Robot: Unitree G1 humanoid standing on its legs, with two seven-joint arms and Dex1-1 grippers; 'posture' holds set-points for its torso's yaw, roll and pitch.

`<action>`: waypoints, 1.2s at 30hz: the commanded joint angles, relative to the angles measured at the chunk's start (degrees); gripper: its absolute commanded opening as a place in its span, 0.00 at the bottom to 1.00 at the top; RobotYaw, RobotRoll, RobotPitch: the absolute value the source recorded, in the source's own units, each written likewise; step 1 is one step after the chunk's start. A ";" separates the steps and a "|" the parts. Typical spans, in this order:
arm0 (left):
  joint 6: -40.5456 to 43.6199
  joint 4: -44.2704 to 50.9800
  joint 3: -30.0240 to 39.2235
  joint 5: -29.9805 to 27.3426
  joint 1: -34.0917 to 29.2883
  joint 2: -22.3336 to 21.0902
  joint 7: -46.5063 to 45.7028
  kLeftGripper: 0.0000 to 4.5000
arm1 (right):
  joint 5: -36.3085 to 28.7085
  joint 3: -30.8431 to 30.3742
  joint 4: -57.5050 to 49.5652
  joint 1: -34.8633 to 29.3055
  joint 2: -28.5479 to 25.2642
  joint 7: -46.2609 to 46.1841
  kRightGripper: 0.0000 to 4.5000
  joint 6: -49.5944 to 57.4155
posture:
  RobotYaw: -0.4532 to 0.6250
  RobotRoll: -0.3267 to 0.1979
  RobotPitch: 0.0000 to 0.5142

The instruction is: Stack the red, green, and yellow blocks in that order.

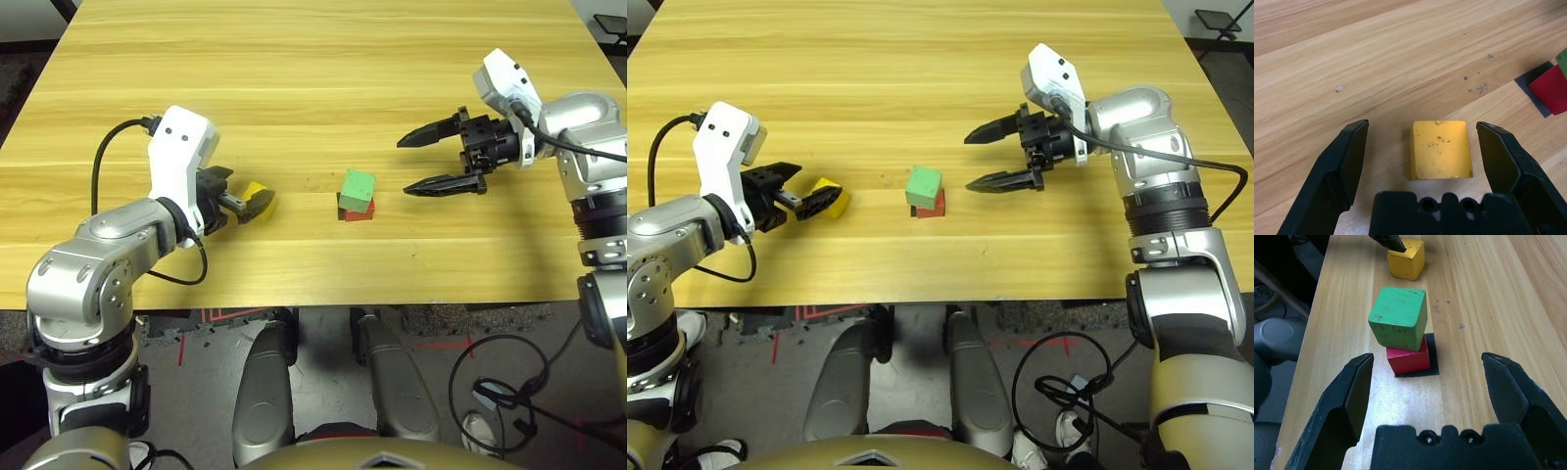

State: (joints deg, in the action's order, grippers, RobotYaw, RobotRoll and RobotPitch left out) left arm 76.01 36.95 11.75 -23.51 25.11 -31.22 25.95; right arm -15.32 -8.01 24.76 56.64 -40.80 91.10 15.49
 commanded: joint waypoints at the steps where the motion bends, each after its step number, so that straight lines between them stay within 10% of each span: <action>1: -2.63 -0.97 -1.84 -0.37 -3.09 -0.79 0.27 1.00 | -0.39 0.19 -1.30 -0.99 -0.50 0.66 1.00 0.43 | 0.42 0.39 0.56; 11: -10.92 -6.59 -4.96 0.62 -5.96 -1.89 0.52 1.00 | -0.95 0.87 -4.06 -2.92 -1.37 0.28 1.00 2.23 | 0.39 0.39 0.57; 20: -17.86 -11.97 -5.88 0.55 -4.94 -2.37 1.95 0.44 | -1.68 1.12 -6.22 -4.76 -2.17 0.68 1.00 3.43 | 0.39 0.39 0.55; 36: -34.96 -31.35 -11.10 -11.13 23.20 -11.12 41.88 0.44 | -3.69 1.05 -5.74 -7.46 -2.31 0.87 1.00 2.43 | 0.39 0.40 0.52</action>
State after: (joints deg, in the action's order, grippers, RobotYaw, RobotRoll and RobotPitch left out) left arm 41.78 6.35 3.50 -34.19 48.00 -42.26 64.14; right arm -18.79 -7.57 18.92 49.64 -43.05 91.95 18.44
